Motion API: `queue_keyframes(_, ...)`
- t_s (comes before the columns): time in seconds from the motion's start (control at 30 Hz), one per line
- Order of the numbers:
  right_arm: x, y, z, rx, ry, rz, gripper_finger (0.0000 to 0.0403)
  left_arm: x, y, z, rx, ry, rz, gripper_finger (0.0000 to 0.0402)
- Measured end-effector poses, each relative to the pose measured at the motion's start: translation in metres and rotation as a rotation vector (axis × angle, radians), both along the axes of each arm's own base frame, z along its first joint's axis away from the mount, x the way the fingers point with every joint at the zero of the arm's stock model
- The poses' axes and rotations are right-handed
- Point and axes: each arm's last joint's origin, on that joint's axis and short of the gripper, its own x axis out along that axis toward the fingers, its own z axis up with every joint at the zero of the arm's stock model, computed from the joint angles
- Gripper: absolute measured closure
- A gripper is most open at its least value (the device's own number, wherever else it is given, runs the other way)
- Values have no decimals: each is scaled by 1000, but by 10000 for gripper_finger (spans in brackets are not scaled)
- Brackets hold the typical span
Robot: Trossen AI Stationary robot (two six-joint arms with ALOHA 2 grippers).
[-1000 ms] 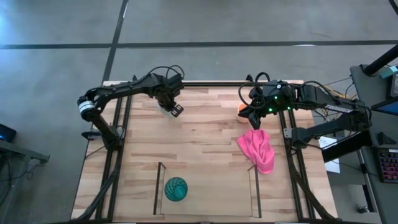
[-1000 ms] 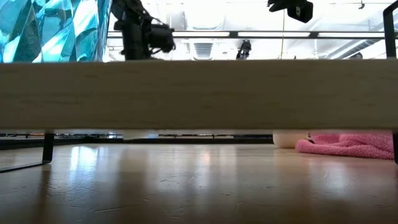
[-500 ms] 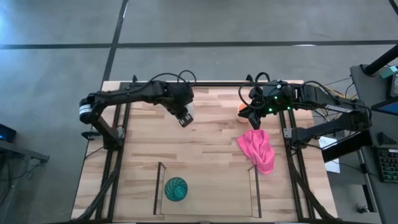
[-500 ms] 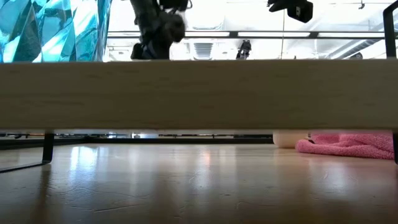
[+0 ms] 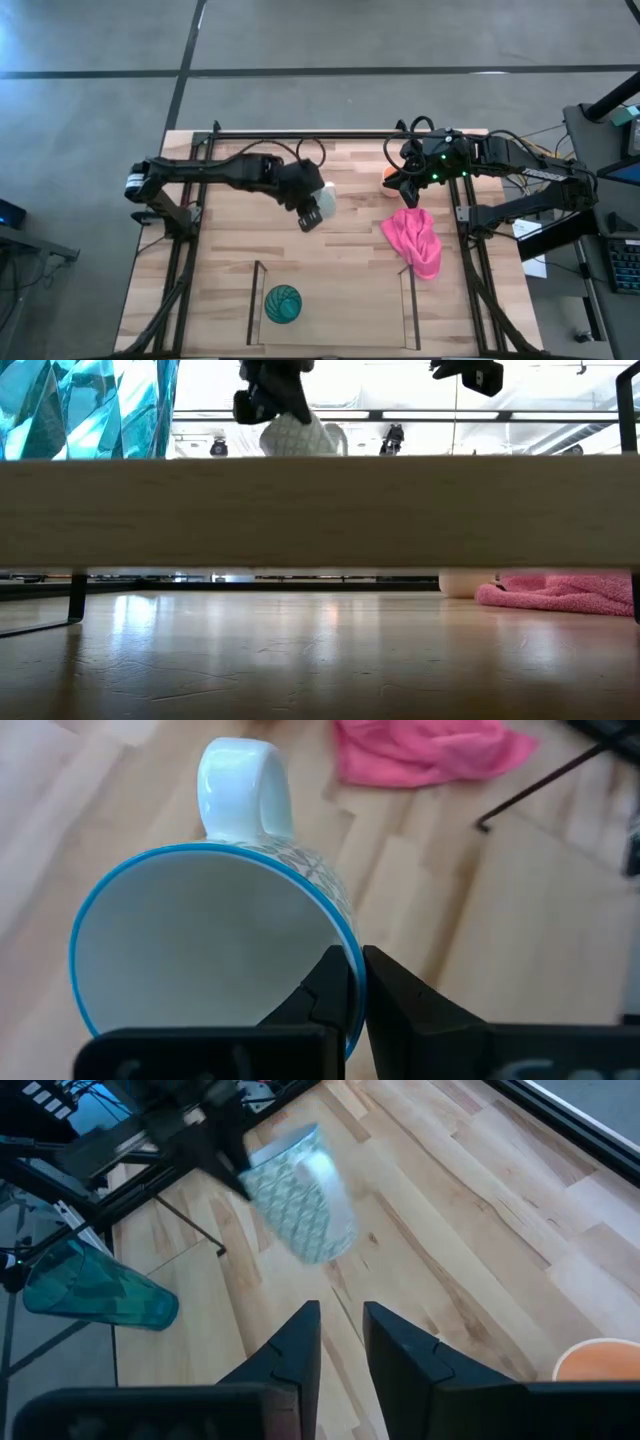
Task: Stack small to large cups/mugs on shelf
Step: Put the white mug on the shelf
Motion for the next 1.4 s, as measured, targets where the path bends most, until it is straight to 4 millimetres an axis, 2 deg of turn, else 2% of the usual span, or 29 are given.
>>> queue_keyframes(0.53, 0, 0, 0, -4, 1, 3, 329, 13, -57, 15, -119, -213, -37, 398)
queue_keyframes(0.77, 0, 0, 0, -16, 2, 13, 332, 7, -92, 15, -89, -221, -89, 398)
queue_keyframes(0.97, 0, 0, 0, -25, 3, 21, 334, 0, -115, 16, -106, -229, -67, 398)
queue_keyframes(1.4, 0, 0, 0, -49, 8, 41, 334, 1, -138, 29, -165, -382, -56, 398)
